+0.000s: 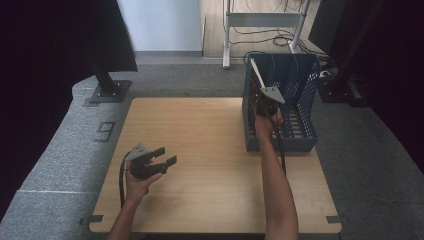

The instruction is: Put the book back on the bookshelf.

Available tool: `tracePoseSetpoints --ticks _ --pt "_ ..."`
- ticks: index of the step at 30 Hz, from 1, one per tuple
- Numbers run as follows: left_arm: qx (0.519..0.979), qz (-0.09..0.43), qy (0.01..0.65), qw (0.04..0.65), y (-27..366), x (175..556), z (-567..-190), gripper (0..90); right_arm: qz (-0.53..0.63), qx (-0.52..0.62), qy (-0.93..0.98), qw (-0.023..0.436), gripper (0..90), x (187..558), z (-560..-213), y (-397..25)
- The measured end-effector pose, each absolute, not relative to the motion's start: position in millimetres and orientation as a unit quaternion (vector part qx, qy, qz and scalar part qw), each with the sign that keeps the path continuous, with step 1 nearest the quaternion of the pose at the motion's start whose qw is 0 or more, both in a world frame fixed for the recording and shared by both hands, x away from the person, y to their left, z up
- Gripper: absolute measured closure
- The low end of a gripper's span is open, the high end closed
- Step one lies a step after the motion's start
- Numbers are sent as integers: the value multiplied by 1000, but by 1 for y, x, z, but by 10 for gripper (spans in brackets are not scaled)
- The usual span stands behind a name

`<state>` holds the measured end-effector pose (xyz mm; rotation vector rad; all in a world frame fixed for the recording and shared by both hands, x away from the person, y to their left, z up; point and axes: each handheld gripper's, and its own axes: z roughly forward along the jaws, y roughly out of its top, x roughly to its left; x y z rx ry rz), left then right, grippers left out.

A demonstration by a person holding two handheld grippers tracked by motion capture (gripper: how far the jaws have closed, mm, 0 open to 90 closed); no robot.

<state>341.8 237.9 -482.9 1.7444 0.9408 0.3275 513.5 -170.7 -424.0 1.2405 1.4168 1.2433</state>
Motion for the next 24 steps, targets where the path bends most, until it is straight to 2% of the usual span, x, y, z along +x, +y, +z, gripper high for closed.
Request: tracePoseSetpoints --ticks 13,24 --pt "737 134 391 534 234 340 -483 305 515 464 612 381 666 502 -426 -177" --pt "739 133 392 531 233 341 -484 304 511 457 625 374 610 502 -433 -177"
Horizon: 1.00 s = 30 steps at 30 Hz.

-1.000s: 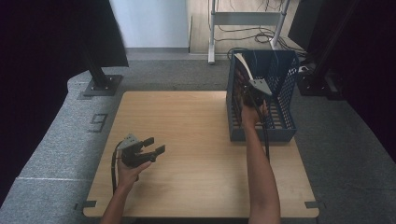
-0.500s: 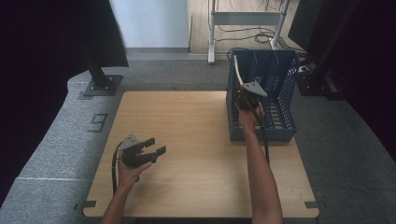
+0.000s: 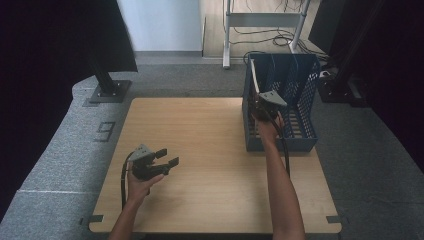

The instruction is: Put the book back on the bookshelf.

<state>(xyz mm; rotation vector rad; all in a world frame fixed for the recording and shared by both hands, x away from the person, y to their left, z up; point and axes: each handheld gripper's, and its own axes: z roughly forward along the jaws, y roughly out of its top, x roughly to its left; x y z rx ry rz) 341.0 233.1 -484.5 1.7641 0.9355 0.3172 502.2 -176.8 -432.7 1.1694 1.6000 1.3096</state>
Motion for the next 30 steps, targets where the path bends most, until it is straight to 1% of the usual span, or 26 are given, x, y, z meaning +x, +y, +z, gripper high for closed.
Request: tracePoseSetpoints --ticks 4,5,7,9,19,24,29,30 --pt "739 133 392 532 234 341 -484 304 508 456 628 373 621 501 -433 -176" --pt "738 133 392 532 234 341 -484 304 506 456 629 375 637 501 -433 -176" --pt "738 132 393 532 234 341 -485 305 496 457 629 387 713 501 -433 -175" --pt "739 133 393 531 233 341 -485 305 486 455 631 398 739 501 -432 -175" --pt "737 133 395 532 234 342 -485 305 491 451 621 413 767 504 -430 -177" --pt "738 133 394 532 234 342 -485 304 494 451 619 412 753 504 -431 -175" --pt "738 133 393 532 234 341 -485 304 500 448 624 401 666 503 -431 -174" --pt "739 132 393 532 234 341 -485 304 503 448 625 394 634 503 -432 -175"
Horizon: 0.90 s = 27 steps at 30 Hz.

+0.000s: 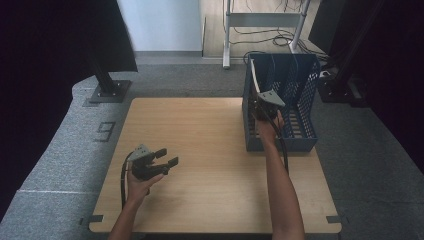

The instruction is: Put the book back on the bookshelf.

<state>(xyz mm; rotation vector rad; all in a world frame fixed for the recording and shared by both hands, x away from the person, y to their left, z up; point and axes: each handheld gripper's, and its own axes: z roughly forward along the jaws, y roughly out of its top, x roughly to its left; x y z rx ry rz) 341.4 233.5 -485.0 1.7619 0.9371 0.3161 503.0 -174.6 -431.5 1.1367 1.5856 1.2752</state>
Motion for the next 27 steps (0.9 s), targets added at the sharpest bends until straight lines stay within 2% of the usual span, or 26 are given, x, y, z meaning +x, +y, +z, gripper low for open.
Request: tracePoseSetpoints --ticks 8,21,27 --pt "741 129 391 530 231 342 -486 302 506 450 638 367 497 501 -435 -176" --pt "743 129 389 529 230 342 -486 302 511 450 640 356 398 490 -432 -183" --pt "744 130 389 528 229 341 -486 302 518 445 645 345 381 482 -430 -185"
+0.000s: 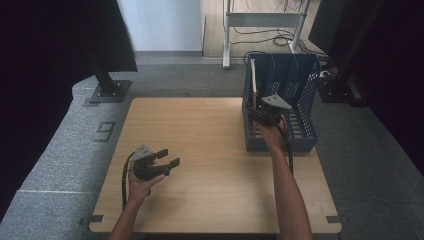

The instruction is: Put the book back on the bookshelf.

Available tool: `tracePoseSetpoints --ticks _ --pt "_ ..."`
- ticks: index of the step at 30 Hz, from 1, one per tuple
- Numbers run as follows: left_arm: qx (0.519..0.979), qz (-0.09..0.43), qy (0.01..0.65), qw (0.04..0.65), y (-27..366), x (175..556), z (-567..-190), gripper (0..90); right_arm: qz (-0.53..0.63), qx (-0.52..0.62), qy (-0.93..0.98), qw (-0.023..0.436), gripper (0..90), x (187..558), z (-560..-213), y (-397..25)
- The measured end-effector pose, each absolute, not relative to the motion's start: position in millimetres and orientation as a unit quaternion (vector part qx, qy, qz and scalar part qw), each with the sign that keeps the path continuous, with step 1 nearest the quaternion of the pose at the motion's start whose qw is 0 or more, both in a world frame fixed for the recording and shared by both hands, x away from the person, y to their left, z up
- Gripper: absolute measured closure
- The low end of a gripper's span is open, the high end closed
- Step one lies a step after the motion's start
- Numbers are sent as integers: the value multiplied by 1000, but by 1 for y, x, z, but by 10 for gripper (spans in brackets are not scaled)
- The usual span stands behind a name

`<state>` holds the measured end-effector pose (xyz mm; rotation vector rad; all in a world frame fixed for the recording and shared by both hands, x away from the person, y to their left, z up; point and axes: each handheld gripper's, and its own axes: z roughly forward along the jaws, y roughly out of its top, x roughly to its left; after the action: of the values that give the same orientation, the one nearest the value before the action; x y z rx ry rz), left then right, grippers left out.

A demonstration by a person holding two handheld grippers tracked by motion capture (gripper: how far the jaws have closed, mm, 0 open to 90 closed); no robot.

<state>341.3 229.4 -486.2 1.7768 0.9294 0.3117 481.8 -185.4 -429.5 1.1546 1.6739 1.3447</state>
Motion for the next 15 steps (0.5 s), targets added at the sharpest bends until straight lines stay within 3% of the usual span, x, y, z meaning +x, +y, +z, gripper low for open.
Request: tracePoseSetpoints --ticks 15 --pt "749 127 390 521 226 341 -489 300 540 429 644 332 383 453 -416 -194"
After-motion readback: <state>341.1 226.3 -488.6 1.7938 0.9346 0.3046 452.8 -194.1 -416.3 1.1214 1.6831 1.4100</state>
